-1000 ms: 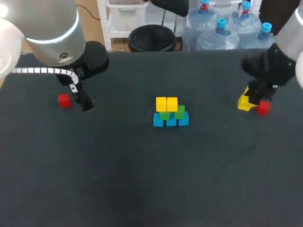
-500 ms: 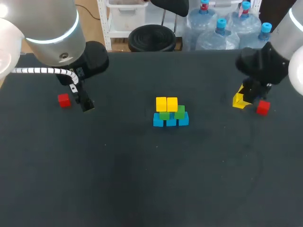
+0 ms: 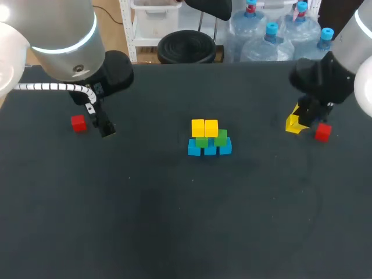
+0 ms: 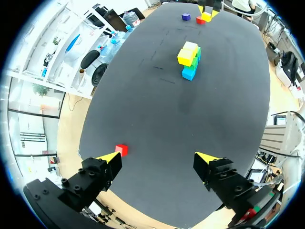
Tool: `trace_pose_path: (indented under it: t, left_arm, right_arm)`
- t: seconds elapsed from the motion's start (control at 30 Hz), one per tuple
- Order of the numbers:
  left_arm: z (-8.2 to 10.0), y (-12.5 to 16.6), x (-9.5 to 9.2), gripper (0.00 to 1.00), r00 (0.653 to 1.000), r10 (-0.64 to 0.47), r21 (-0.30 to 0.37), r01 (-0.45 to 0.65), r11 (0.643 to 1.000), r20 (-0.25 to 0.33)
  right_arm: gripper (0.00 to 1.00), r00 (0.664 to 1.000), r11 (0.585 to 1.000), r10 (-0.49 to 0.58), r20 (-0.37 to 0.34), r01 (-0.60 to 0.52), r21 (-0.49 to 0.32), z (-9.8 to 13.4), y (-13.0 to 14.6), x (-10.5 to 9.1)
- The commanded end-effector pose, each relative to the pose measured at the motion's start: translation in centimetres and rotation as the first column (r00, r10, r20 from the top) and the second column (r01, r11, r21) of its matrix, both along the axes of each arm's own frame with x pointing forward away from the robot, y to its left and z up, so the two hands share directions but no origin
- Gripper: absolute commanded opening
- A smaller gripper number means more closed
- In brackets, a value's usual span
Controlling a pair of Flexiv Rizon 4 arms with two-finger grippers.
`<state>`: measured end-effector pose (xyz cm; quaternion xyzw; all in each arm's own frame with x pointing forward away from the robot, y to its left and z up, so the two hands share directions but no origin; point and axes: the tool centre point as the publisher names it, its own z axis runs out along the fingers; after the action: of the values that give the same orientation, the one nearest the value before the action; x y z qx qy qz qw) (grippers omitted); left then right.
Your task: Place the blue cubes, place green cubes on the blue cubes, place the yellow cubes on the green cubes, then place the red cubes on the yellow cubes, and place purple cube on the red cubes.
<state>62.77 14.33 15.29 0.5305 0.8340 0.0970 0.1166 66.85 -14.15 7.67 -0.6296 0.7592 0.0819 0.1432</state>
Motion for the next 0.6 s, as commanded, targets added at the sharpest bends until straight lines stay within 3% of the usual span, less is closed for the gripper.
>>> trace_pose_path:
  t: [0.03,0.27,0.6]
  left_arm:
    - [0.0,0.1,0.0,1.0,1.0,-0.003,-0.003,0.003,1.0,-0.001]
    - [0.0,0.1,0.0,1.0,1.0,-0.003,-0.003,0.003,1.0,-0.001]
    - [0.0,0.1,0.0,1.0,1.0,-0.003,-0.003,0.003,1.0,-0.001]
  right_arm:
    - [0.0,1.0,1.0,-0.001,0.001,0.001,0.001,0.0,0.0,-0.1]
    - [0.0,0.998,0.998,0.057,-0.007,-0.057,-0.003,0.3,1.0,0.5]
    - [0.0,0.954,0.955,0.292,-0.067,-0.294,-0.023,1.9,4.6,1.3]
